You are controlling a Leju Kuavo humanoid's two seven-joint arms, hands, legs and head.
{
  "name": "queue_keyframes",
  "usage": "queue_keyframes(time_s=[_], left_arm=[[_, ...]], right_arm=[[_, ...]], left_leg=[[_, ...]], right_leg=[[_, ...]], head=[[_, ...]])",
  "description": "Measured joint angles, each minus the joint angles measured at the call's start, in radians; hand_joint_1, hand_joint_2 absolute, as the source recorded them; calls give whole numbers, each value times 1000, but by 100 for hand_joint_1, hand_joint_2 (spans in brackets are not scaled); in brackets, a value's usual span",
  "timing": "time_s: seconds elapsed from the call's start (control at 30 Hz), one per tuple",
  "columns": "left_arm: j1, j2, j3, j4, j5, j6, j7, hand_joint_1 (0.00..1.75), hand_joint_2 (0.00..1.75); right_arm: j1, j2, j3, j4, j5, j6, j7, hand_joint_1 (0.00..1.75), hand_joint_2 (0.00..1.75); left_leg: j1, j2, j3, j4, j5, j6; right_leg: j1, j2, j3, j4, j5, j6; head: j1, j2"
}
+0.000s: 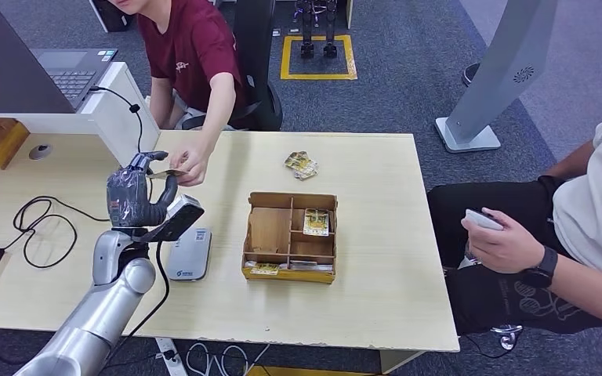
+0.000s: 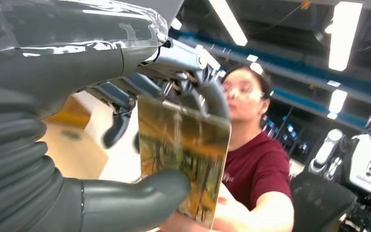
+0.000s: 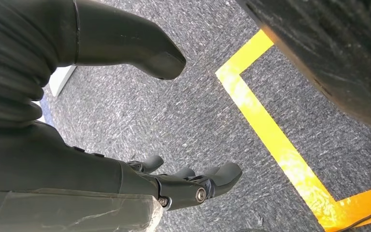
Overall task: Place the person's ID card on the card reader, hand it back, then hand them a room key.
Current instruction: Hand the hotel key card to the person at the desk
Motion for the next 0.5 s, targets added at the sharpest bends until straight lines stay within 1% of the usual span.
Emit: queue_keyframes(time_s=[0.07,0.2,0.3,0.4,0.5], left_arm=[[0,-3,0,1,50,-44,4,0,175],[0,-10,0,-2,160,-171,21,0,175],[8,-16,0,-19,233,-228,18,0,175],[36,-14,-1,-77,299,-317,-6,0,175],[95,7,-15,-189,336,-425,-49,0,175]], right_arm=[[0,0,0,0,-2,-3,0,0,175],[1,0,0,0,-11,-11,0,0,175],[3,0,0,1,-17,-18,0,0,175],[5,0,0,5,-22,-32,1,0,175],[7,0,-2,13,-33,-49,3,0,175]], left_leg=[[0,0,0,0,0,0],[0,0,0,0,0,0],[0,0,-1,0,0,0],[0,0,-1,0,0,0],[0,1,-2,0,0,0]], right_leg=[[0,0,0,0,0,0],[0,0,0,0,0,0],[0,0,0,0,0,0],[0,0,0,0,0,0],[0,1,-1,0,0,0]], head=[[0,0],[0,0],[0,0],[0,0],[0,0]])
